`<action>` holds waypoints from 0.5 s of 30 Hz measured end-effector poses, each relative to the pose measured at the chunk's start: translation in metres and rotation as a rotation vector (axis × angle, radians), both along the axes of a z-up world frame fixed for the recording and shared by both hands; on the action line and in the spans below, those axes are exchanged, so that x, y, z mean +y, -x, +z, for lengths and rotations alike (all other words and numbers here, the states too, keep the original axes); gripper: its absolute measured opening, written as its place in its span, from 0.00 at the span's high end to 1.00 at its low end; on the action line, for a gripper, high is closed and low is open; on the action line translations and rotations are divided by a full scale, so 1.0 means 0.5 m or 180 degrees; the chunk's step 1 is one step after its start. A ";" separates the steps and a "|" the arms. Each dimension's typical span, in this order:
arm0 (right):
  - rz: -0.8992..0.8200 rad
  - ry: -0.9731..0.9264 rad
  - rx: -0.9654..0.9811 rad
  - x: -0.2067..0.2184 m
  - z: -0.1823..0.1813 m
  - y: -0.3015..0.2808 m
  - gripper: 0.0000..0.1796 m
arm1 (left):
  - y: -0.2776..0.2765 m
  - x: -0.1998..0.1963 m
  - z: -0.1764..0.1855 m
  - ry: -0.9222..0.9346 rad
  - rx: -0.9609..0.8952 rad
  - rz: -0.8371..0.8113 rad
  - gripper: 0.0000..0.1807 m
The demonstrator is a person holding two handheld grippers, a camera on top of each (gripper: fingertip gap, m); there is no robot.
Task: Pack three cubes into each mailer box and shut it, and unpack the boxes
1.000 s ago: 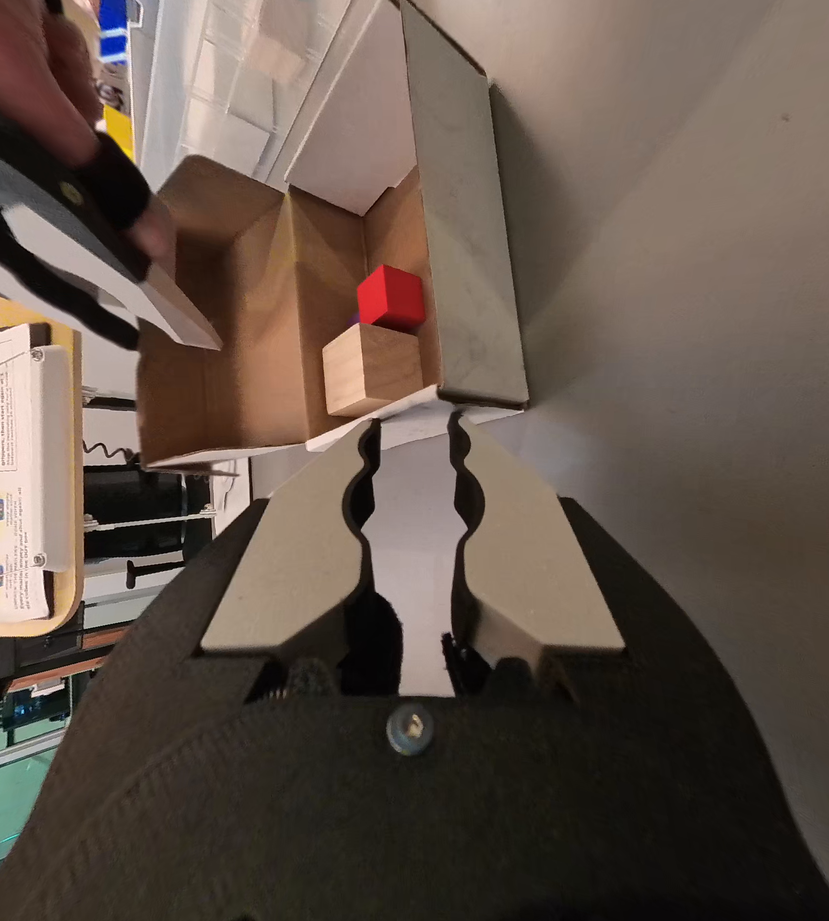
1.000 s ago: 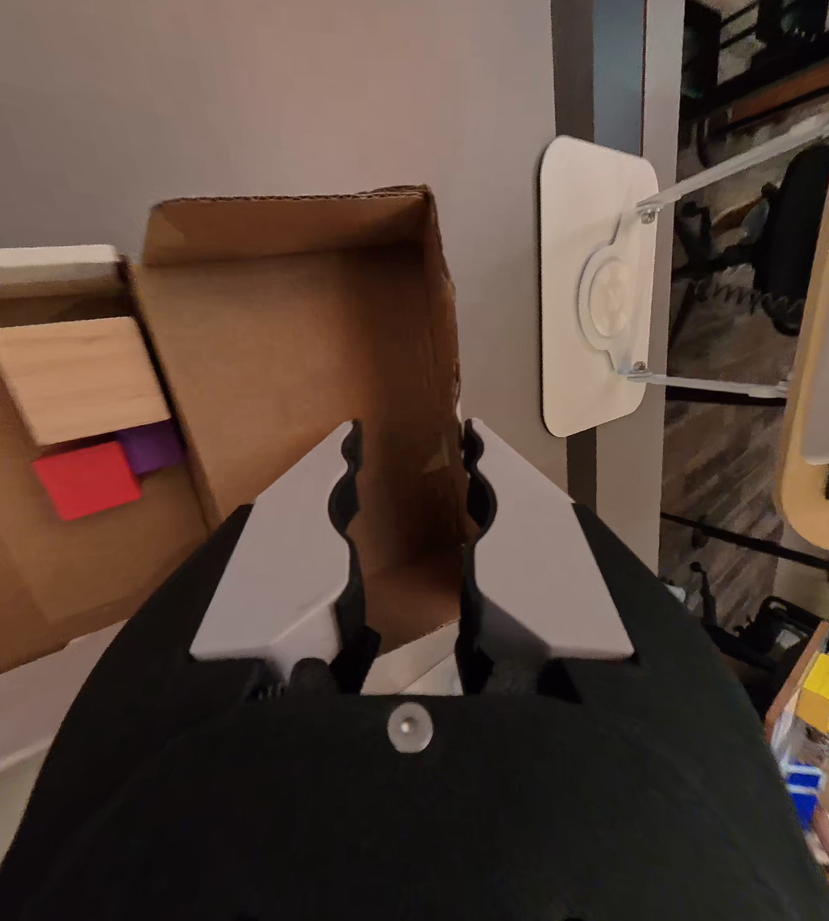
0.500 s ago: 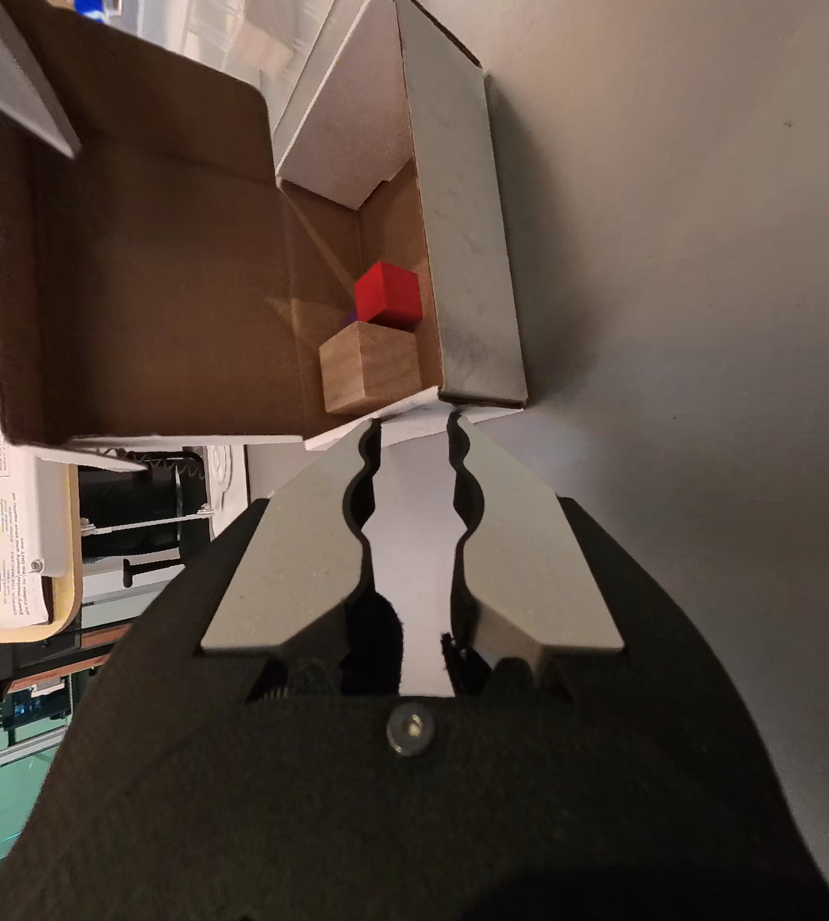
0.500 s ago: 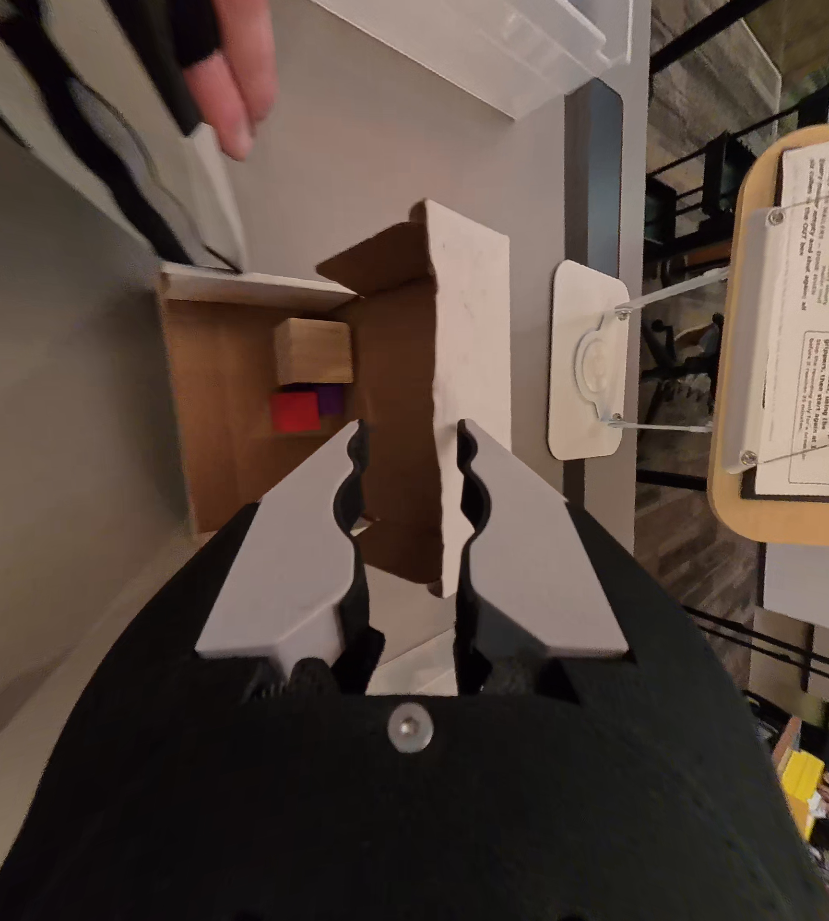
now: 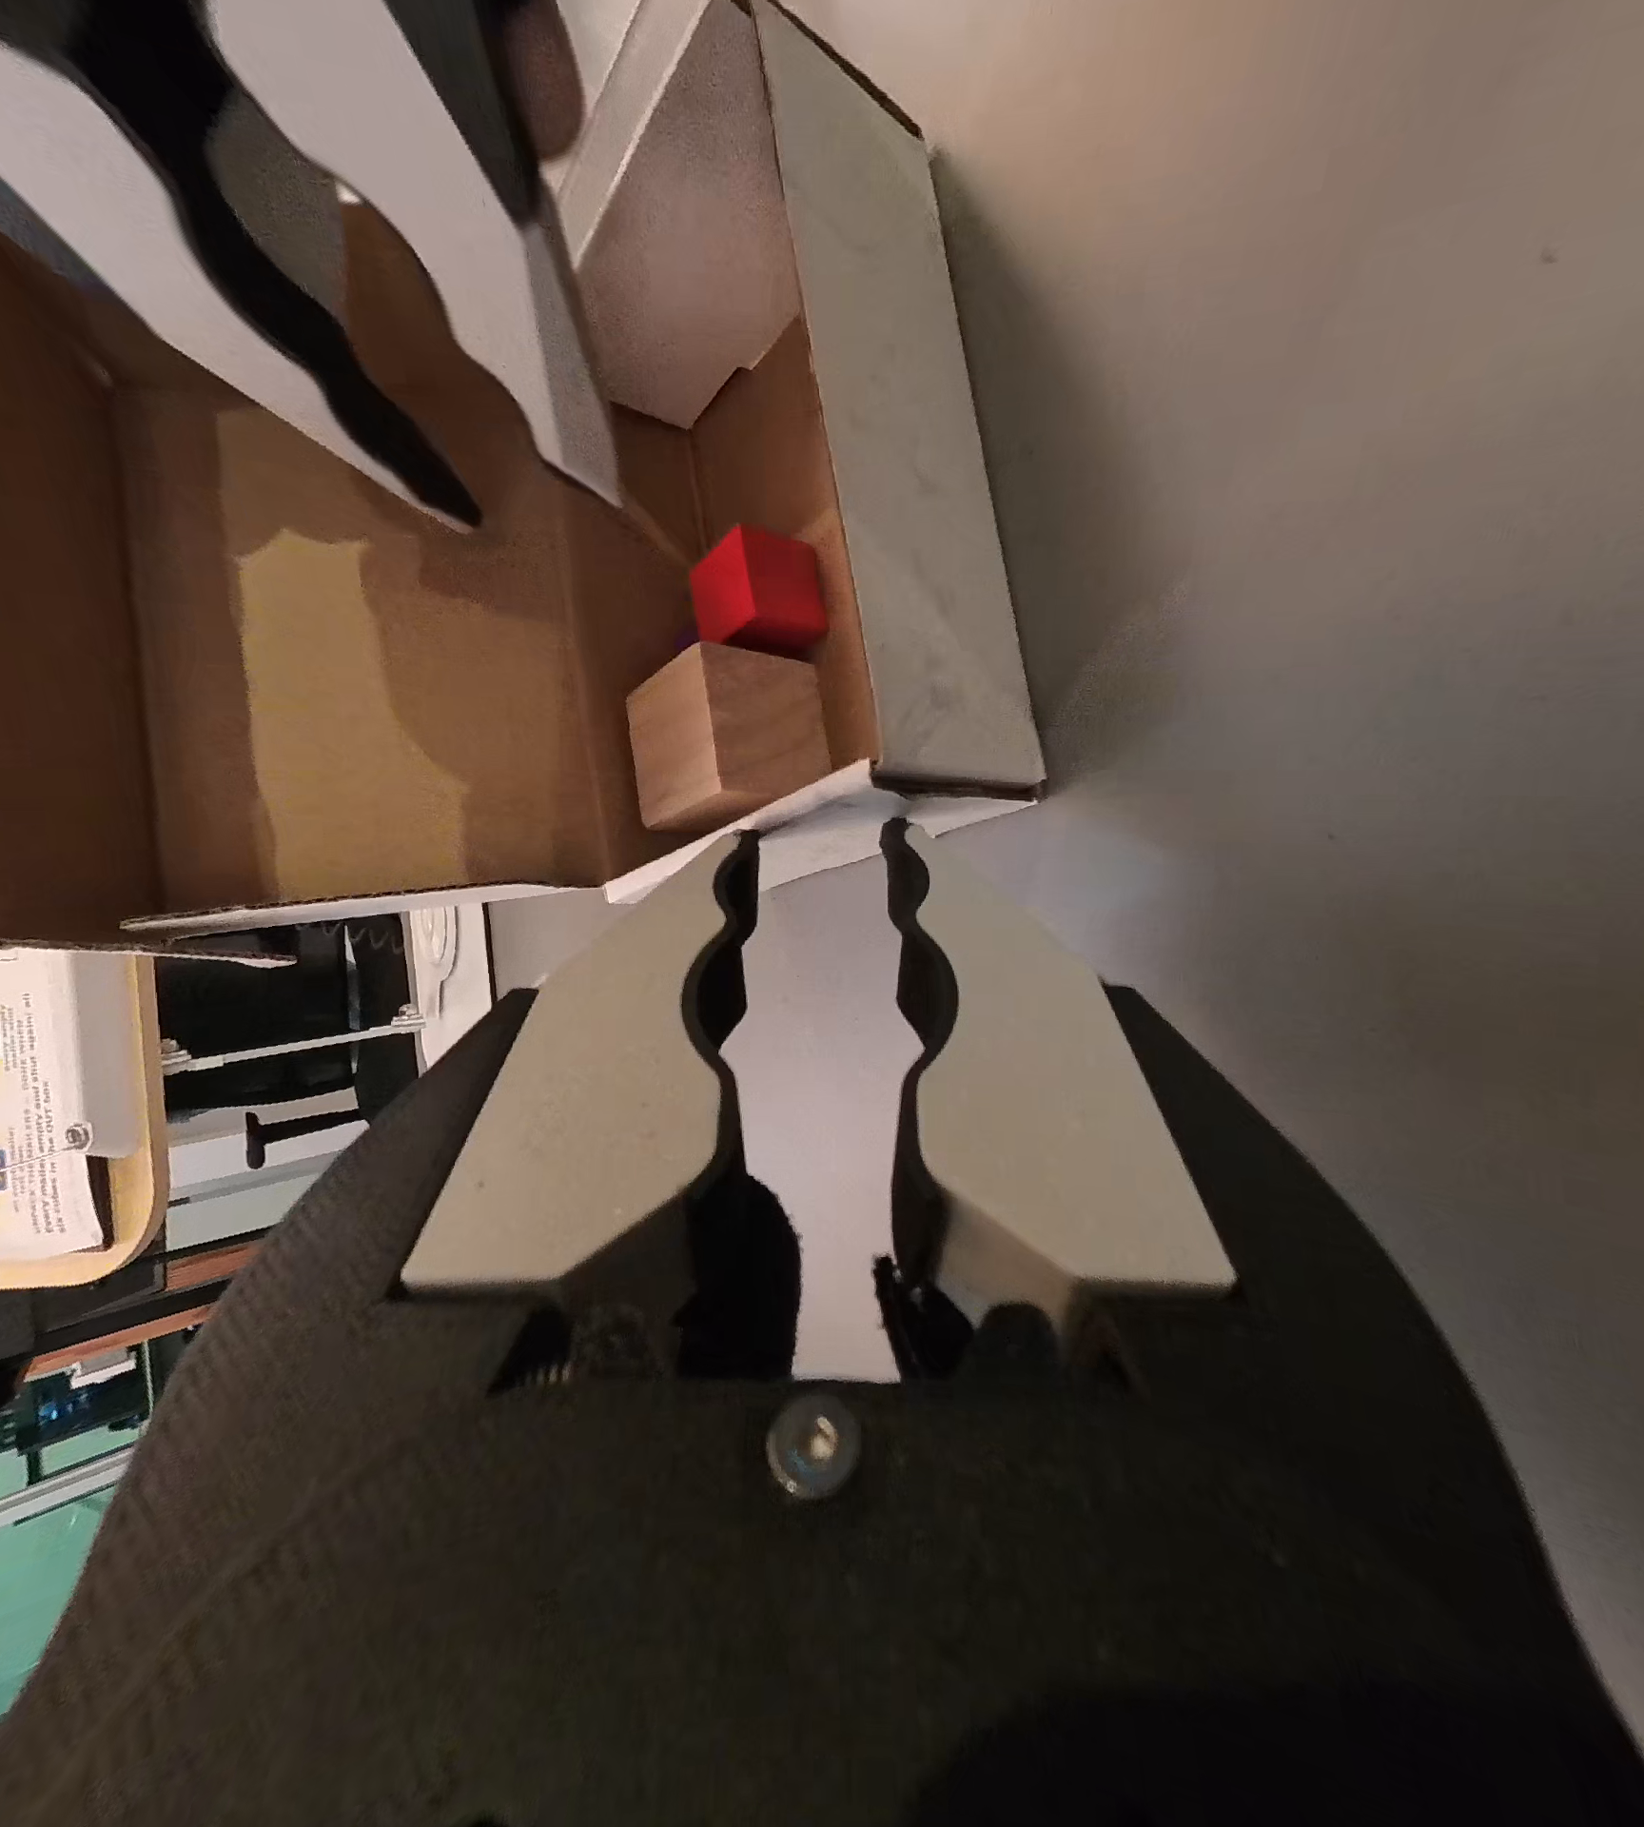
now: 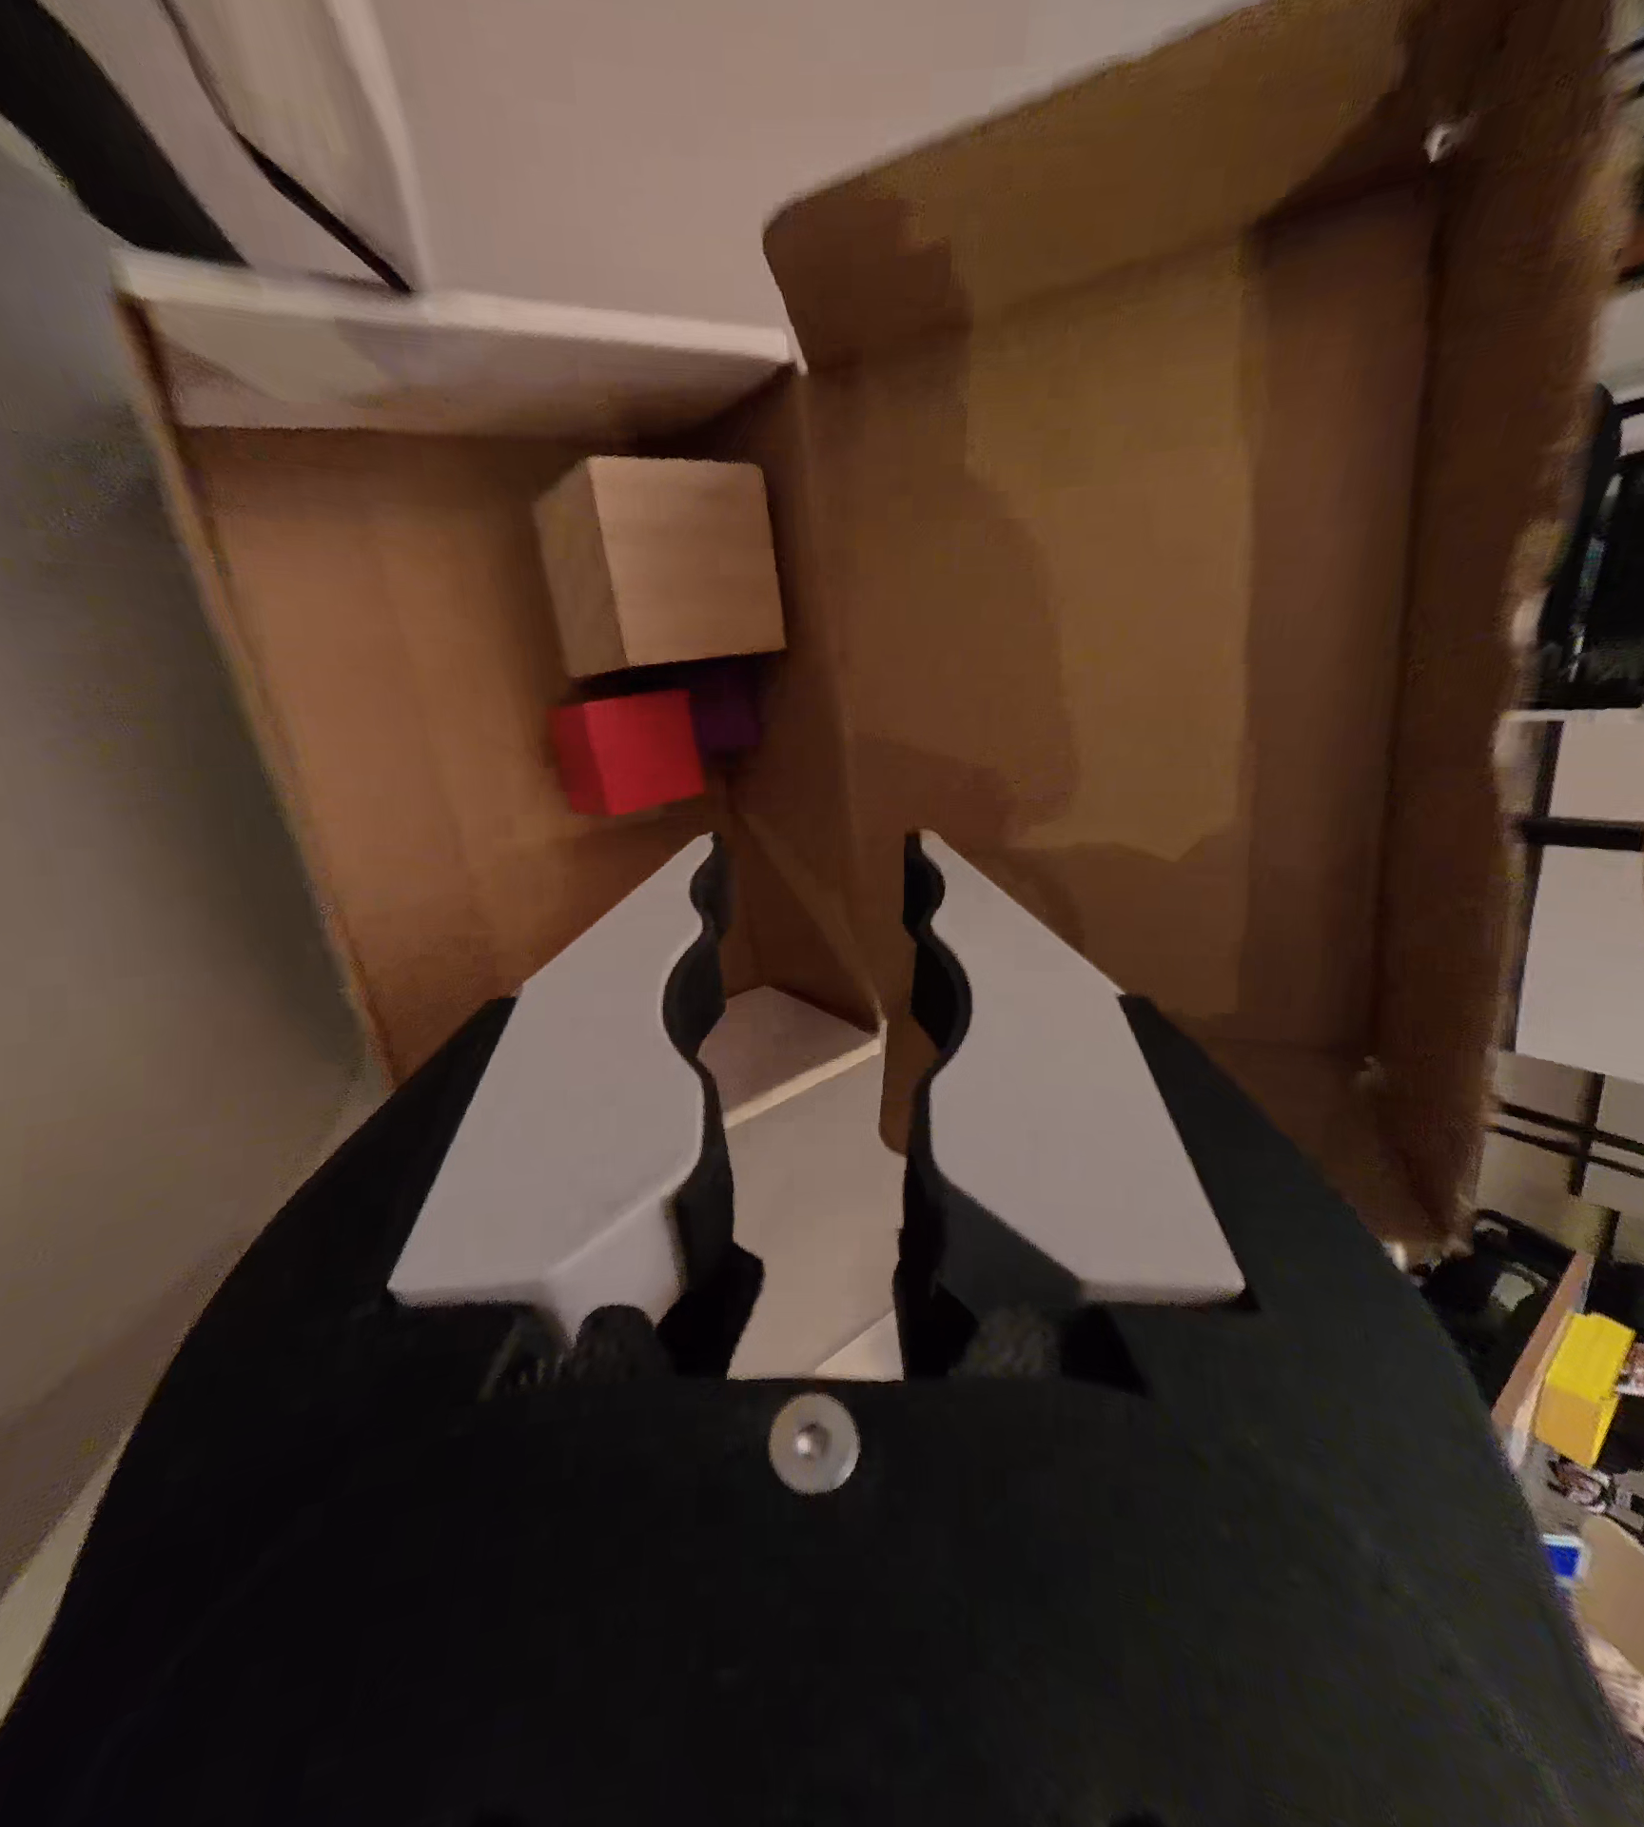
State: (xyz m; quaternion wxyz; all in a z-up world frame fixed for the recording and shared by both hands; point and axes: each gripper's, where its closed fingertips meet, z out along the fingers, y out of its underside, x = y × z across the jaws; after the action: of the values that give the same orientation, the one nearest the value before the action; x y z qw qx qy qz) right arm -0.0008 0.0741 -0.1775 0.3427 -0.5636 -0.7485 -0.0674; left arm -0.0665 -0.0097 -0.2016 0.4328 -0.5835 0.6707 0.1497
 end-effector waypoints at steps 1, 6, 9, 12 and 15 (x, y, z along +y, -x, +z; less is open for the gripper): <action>-0.0022 0.0016 -0.0034 0.010 -0.014 0.001 0.81 | 0.000 0.000 0.000 -0.0004 0.0010 -0.0002 0.87; -0.0082 0.0155 -0.0040 0.048 -0.051 0.014 0.82 | -0.003 -0.001 0.000 -0.0021 0.0026 -0.0020 0.88; -0.0086 0.0258 0.0012 0.055 -0.065 0.020 0.81 | -0.007 -0.002 0.000 -0.0019 0.0012 -0.0038 0.88; -0.0091 0.0270 0.0016 0.058 -0.064 0.021 0.84 | -0.008 0.000 0.000 -0.0057 0.0048 -0.0035 0.88; -0.0107 0.0211 0.0055 0.069 -0.060 0.024 0.90 | -0.008 0.000 0.001 -0.0033 0.0035 -0.0025 0.88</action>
State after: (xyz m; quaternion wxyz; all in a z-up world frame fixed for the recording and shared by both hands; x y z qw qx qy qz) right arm -0.0126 0.1086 -0.2077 0.3291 -0.5878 -0.7378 -0.0434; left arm -0.0624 -0.0098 -0.2009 0.4327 -0.5777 0.6746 0.1548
